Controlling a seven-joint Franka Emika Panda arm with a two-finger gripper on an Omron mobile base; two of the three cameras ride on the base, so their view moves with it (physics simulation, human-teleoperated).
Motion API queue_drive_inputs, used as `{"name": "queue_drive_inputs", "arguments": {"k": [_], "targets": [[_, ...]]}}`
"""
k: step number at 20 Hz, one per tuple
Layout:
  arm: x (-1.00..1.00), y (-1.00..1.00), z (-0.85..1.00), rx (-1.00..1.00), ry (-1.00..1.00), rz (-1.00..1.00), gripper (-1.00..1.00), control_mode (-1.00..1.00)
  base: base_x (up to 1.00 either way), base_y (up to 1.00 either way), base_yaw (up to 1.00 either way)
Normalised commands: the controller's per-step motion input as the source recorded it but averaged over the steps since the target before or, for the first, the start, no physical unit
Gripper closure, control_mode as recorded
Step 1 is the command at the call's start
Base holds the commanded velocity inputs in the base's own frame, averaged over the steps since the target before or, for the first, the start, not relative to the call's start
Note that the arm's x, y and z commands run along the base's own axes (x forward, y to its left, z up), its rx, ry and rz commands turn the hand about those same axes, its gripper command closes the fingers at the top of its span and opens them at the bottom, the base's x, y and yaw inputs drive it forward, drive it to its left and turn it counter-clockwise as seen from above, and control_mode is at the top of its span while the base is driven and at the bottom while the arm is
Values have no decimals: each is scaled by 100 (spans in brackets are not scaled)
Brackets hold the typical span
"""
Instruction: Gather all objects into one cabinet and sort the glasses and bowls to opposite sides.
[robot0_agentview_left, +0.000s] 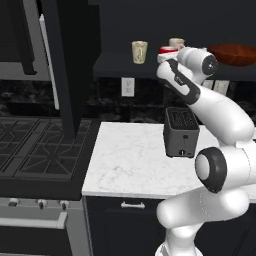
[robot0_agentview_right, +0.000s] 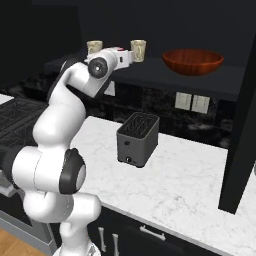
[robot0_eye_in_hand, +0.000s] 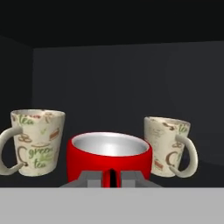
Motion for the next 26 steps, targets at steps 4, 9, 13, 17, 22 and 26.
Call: {"name": "queue_drive_inputs", "arguments": {"k": [4, 9, 13, 17, 22, 26], "targets": [[32, 15, 0, 0, 6, 0, 100, -100, 0, 0, 0], [46, 6, -16, 0, -5, 0, 100, -100, 0, 0, 0], [42, 4, -26, 0, -18, 0, 100, -100, 0, 0, 0], [28, 0, -17, 0, -17, 0, 100, -100, 0, 0, 0], [13, 0, -11, 0, -11, 0, 100, -100, 0, 0, 0], [0, 0, -1, 0, -2, 0, -100, -100, 0, 0, 0]]}}
